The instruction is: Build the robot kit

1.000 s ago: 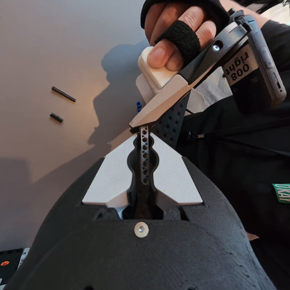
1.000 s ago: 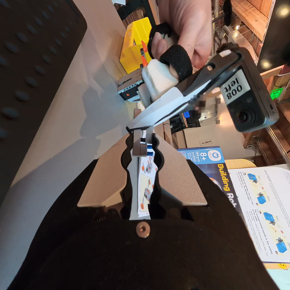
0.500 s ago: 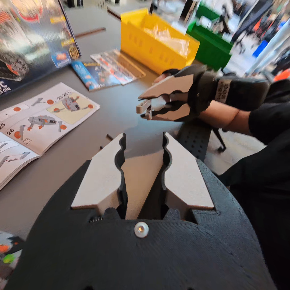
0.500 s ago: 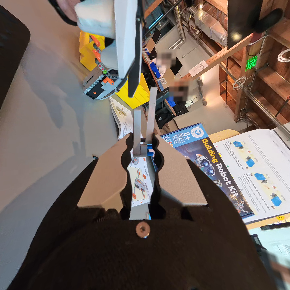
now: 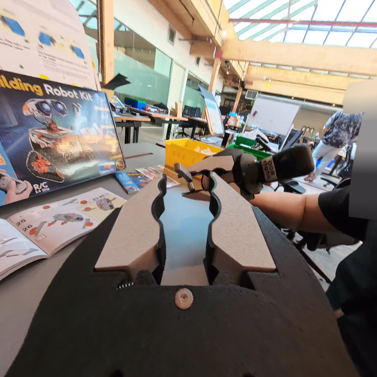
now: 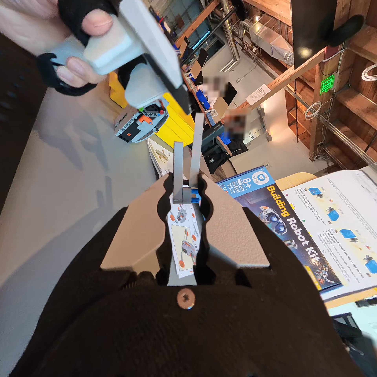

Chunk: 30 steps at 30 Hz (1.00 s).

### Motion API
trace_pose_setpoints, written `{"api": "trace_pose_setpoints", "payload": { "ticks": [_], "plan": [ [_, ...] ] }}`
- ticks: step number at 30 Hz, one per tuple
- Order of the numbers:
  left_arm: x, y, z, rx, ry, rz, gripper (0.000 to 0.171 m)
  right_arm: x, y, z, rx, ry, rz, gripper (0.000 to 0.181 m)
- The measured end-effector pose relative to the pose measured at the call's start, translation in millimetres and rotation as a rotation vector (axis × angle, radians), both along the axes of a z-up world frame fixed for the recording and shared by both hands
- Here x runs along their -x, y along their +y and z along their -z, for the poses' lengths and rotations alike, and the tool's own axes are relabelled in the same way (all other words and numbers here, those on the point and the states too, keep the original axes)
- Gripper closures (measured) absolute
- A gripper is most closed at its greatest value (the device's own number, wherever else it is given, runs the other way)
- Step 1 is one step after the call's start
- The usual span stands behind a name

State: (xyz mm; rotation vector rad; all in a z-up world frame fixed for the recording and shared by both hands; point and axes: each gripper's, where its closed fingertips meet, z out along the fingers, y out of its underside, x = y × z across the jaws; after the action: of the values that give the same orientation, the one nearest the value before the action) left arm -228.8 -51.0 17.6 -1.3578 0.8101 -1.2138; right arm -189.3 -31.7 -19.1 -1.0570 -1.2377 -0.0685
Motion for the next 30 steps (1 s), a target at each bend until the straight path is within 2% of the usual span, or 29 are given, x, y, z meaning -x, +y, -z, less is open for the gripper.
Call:
{"api": "trace_pose_setpoints", "payload": {
  "ticks": [2,6,13,18,23,26,30],
  "plan": [
    [-1.1,5.6,-3.1,-0.006,0.011,-0.031,0.132,0.8,0.2,2.3,-0.024,-0.029,0.011,0.159],
    [-10.3,14.5,5.9,-0.071,0.16,-0.11,0.131,2.4,0.7,7.3,-0.059,-0.082,0.026,0.159],
    [-21.7,25.8,18.4,-0.085,0.267,-0.195,0.128,3.1,-0.2,8.3,-0.09,-0.112,0.033,0.159],
    [-18.9,31.6,19.0,-0.055,0.244,-0.212,0.128,2.4,0.1,8.7,-0.068,-0.097,0.023,0.159],
    [5.1,41.9,8.7,-0.037,0.167,-0.306,0.127,-1.3,5.1,9.5,-0.048,-0.089,0.04,0.159],
    [0.9,37.1,14.9,-0.017,0.186,-0.266,0.118,-0.8,5.6,10.8,-0.045,-0.097,0.044,0.159],
    [-12.3,32.9,22.5,-0.064,0.261,-0.27,0.117,1.4,3.8,11.3,-0.053,-0.107,0.04,0.159]
  ]
}}
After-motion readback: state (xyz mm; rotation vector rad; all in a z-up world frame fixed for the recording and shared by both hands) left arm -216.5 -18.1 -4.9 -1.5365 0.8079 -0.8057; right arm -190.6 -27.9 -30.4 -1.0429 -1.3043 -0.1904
